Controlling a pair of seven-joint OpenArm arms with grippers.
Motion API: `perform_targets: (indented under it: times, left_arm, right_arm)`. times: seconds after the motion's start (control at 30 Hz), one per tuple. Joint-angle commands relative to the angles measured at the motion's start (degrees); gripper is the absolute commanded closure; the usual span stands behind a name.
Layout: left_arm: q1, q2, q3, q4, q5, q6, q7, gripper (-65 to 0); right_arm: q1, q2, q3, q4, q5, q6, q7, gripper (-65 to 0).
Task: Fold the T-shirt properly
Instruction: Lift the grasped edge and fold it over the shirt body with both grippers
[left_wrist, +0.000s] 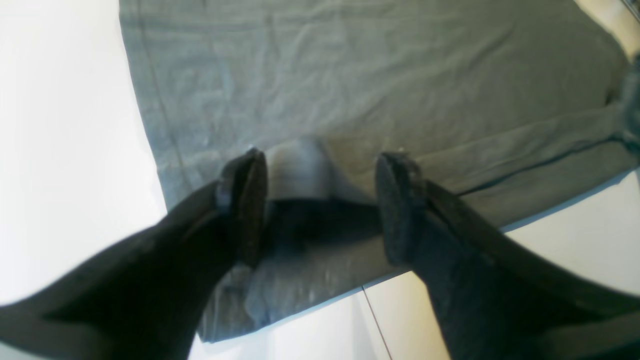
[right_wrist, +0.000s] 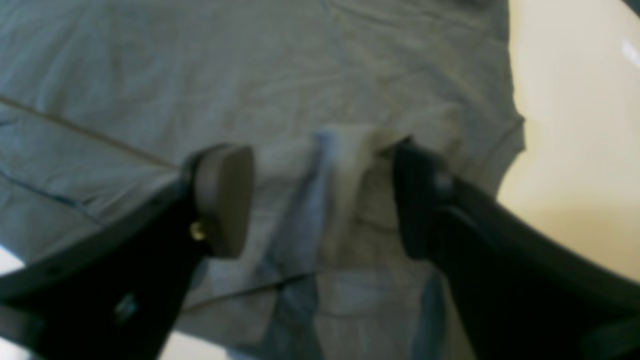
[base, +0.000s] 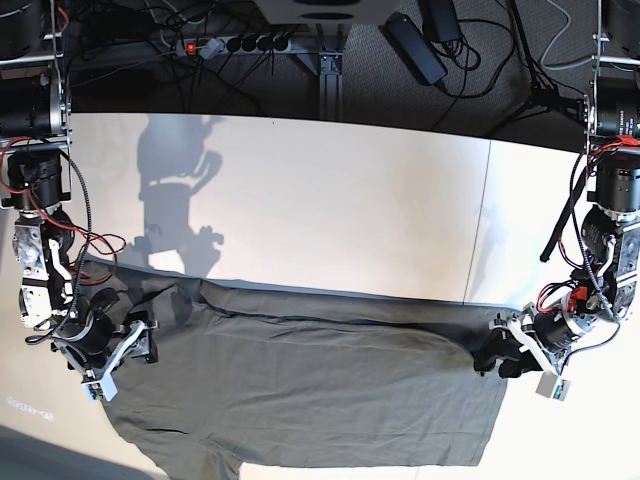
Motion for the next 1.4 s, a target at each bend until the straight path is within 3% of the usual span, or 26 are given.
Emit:
perform_targets:
  times: [0.0, 0.07, 0.23, 0.27, 0.3, 0.37, 0.4, 0.47, 0.5, 0.57, 0.73, 0.83, 1.1, 1.2, 1.37]
  left_arm:
    - [-2.05, -0.83, -0.63, 0.83, -0.57, -0.33, -1.25, -39.2]
    - [-2.38, -0.81, -2.05, 0.98, 0.39, 1.14, -0.76, -39.2]
    - [-2.47, -0.81, -7.58, 4.2, -2.67, 1.07, 4.96, -38.7]
    - [-2.49, -0.81, -7.56, 4.63, -2.56, 1.05, 4.98, -36.0]
    - [-2.49, -0.61, -7.56, 4.87, -2.45, 1.05, 4.94, -29.9]
    - [-2.51, 0.28, -7.56, 4.92, -1.99, 1.07, 4.87, -13.6]
    - [-2.51, 1.01, -7.52, 4.92, -1.62, 1.09, 4.83, -6.9]
    - [-2.49, 2.97, -7.45, 4.9, 0.46, 1.11, 4.87, 0.0]
    - [-2.49, 4.07, -7.3, 4.74, 2.03, 1.44, 4.96, 0.0]
    - [-2.49, 5.81, -5.51, 4.52, 5.42, 5.25, 4.92, 0.0]
    - [-2.51, 7.65, 2.95, 2.54, 15.26, 12.33, 6.58, 0.0]
    - [-2.51, 7.61, 6.4, -1.27, 17.55, 16.15, 7.1, 0.0]
    - [-2.29, 7.48, 6.73, -6.16, 20.5, 15.26, 8.55, 0.0]
    - [0.52, 6.64, 6.73, -2.34, 19.32, 11.56, 10.8, 0.0]
    - [9.84, 2.62, 6.67, 8.5, 15.67, 11.58, 10.27, 0.0]
  right_arm:
    - [2.21, 0.85, 0.44, 0.76, -0.09, 3.32, 1.9, -44.7]
    - [2.23, 0.81, 0.66, 0.98, 0.17, 3.1, 1.86, -44.7]
    - [2.21, 0.72, 1.99, 1.57, 1.92, 3.15, 1.36, -44.0]
    - [2.21, 0.5, 2.21, 1.55, 2.03, 3.15, 1.36, -40.0]
    - [2.21, 0.2, 2.34, 1.53, 1.68, 3.13, 1.38, -30.9]
    - [2.21, -0.55, 2.47, 1.03, -0.39, 2.64, 1.4, -4.5]
    - [2.21, -0.85, 2.47, 0.63, -1.7, 1.99, 1.4, 0.0]
    - [2.21, -1.53, 2.73, -0.7, -3.93, 0.09, 1.95, 0.0]
    - [2.21, -1.92, 3.06, -1.66, -4.17, -1.84, 1.92, 0.0]
    - [2.21, -2.67, 3.87, -3.98, -4.61, -4.46, 1.99, 0.0]
    - [2.21, -3.19, 4.74, -11.34, -4.59, -4.48, 1.79, 0.0]
    - [2.19, -3.19, 4.76, -16.39, -4.55, -4.48, -0.07, 0.0]
    - [1.44, -3.06, 4.76, -21.94, -2.23, -1.38, -1.62, 0.0]
    - [-1.62, -2.51, 4.81, -18.69, 0.74, -1.27, -4.9, 0.0]
    - [-10.86, -2.19, 5.9, -8.48, 1.51, -1.22, -7.89, 0.0]
